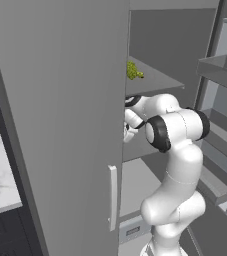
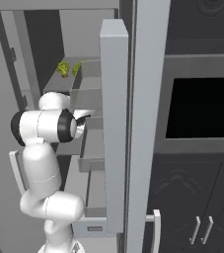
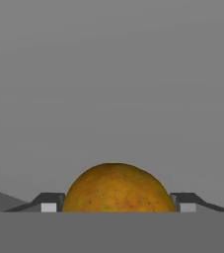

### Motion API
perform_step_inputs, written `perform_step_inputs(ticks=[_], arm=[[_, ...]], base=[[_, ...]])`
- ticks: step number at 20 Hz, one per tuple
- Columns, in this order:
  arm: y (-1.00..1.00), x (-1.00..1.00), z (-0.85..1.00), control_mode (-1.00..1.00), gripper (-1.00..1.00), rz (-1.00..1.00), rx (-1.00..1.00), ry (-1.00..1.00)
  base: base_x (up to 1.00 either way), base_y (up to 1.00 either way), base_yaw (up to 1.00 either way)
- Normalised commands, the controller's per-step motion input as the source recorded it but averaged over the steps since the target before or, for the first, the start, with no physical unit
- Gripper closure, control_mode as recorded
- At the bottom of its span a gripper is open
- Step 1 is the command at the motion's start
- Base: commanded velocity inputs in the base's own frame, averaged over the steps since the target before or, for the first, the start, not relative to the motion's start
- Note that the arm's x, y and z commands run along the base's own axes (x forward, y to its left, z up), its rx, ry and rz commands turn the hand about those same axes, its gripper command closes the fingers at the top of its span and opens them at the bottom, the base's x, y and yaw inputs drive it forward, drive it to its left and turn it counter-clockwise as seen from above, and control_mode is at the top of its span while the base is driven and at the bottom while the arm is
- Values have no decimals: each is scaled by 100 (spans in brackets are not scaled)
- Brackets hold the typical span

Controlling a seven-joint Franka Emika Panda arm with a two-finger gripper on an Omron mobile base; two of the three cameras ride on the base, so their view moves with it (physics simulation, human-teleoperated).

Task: Take the broccoli and orange from the second highest rack and move them to the highest rack where the broccolis are located, to maximize freezer space. Close the freezer door after rearranging.

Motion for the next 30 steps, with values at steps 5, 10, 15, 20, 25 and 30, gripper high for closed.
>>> perform_step_inputs(ticks=[5, 10, 15, 20, 25, 30], arm=[[-3, -18, -26, -100, 100, -1, -3, -1], [-7, -55, -36, -100, 100, -6, -1, -6], [-6, -51, -6, -100, 100, -13, 0, -2], [-21, -46, 29, -100, 100, -19, 1, -2], [-7, -45, 57, -100, 100, -16, 1, 0], [-2, -40, 58, -100, 100, -3, 0, 0]], base=[[0, 0, 0], [0, 0, 0], [0, 0, 0], [0, 0, 0], [0, 0, 0], [0, 0, 0]])
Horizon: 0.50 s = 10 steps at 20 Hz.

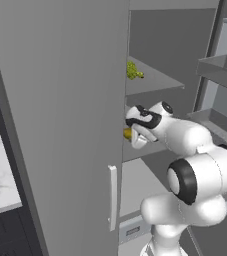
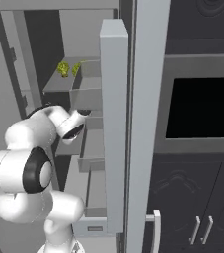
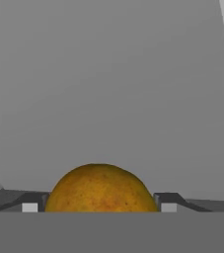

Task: Take the broccoli and orange from the second highest rack and move them to the highest rack where the broccolis are located, to maximize freezer space. Close the freezer door after rearranging.

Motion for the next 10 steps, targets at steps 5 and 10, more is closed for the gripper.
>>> perform_step_inputs(ticks=[5, 10], arm=[[-6, -62, 50, -100, 100, 0, 0, 0], [-15, -70, 67, -100, 100, 0, 0, -4]], base=[[0, 0, 0], [0, 0, 0]])
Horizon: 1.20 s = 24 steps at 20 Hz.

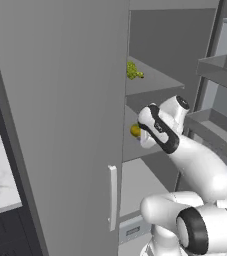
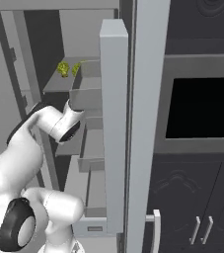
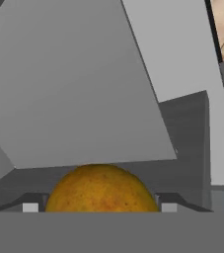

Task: Take the broccoli and orange from the second highest rack and move them to the highest rack where the broccolis are located, to maximize freezer space. Close the freezer door after rearranging.

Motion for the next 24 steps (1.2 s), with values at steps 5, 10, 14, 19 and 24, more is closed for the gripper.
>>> perform_step_inputs(ticks=[5, 10, 14, 19, 24], arm=[[-3, -59, 73, -100, 100, 0, 0, -1], [-7, -53, 73, -100, 100, 0, 0, 0], [-8, -44, 76, -100, 100, 0, -1, -2], [-12, -29, 84, -100, 100, 0, 0, -5], [-8, -7, 78, -100, 100, 0, 0, 0]], base=[[0, 0, 0], [0, 0, 0], [0, 0, 0], [0, 0, 0], [0, 0, 0]])
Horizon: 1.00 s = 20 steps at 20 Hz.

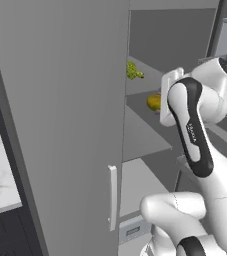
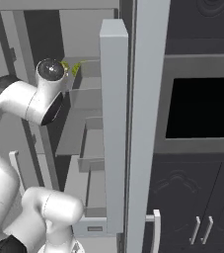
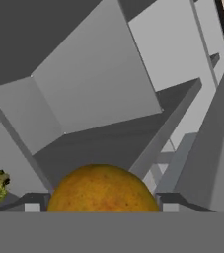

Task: Take the broccoli and orange from the second highest rack and move them to the highest rack where the broccolis are located, to maximize freezer space. Close the freezer door after rearranging.

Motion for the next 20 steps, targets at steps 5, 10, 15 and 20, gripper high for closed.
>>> perform_step_inputs(ticks=[5, 10, 15, 20], arm=[[0, 24, 30, -100, 100, 0, 0, 0], [0, 63, 0, -100, 100, 0, 0, 0], [0, 63, -12, -100, 100, 0, 0, 0], [0, 74, -3, -100, 100, 0, 0, 0]], base=[[0, 0, 0], [0, 0, 0], [0, 0, 0], [0, 0, 0]])
